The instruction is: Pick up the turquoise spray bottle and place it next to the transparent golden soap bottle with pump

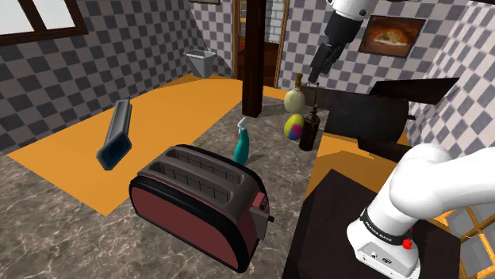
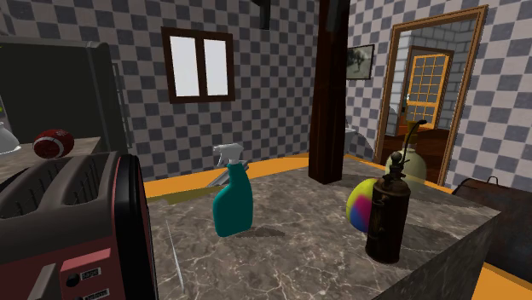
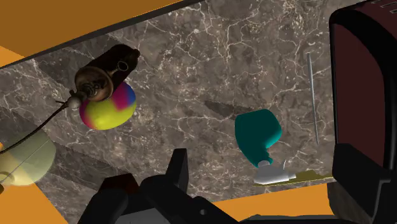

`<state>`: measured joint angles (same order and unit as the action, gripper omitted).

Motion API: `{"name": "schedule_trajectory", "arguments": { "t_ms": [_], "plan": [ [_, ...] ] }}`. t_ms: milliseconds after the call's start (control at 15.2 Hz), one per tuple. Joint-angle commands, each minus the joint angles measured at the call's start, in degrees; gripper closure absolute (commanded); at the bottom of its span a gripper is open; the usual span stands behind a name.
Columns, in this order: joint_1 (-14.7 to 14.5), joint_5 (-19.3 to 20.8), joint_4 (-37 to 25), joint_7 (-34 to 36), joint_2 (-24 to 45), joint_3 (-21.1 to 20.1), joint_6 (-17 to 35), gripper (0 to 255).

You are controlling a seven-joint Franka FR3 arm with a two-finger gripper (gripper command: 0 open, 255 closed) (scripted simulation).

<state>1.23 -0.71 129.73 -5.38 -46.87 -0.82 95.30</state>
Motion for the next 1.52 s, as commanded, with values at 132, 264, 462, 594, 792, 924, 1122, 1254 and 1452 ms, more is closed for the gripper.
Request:
{"name": "schedule_trajectory", "arguments": {
  "t_ms": [132, 264, 462, 594, 792, 924, 1122, 1254, 1452],
  "plan": [
    [1.2, -0.7, 4.1, 6.3, -1.3, -3.5, 3.8, 0],
    [2.4, -1.4, 7.6, 12.6, -2.0, -7.3, 7.6, 0],
    [4.4, -2.5, 11.6, 22.3, -1.6, -13.3, 13.1, 0],
    [5.9, -3.0, 13.4, 28.9, -0.4, -17.6, 16.8, 0],
    [8.9, -3.4, 14.8, 39.2, 2.6, -24.4, 22.0, 0],
    [11.6, -3.1, 14.9, 46.3, 5.5, -29.3, 25.2, 0],
    [16.9, -1.4, 13.8, 57.5, 10.6, -37.1, 29.5, 0],
    [21.5, 0.7, 12.3, 65.5, 14.6, -42.9, 31.8, 0],
    [30.5, 5.9, 9.0, 78.4, 21.3, -52.9, 34.2, 0]
  ]
}}
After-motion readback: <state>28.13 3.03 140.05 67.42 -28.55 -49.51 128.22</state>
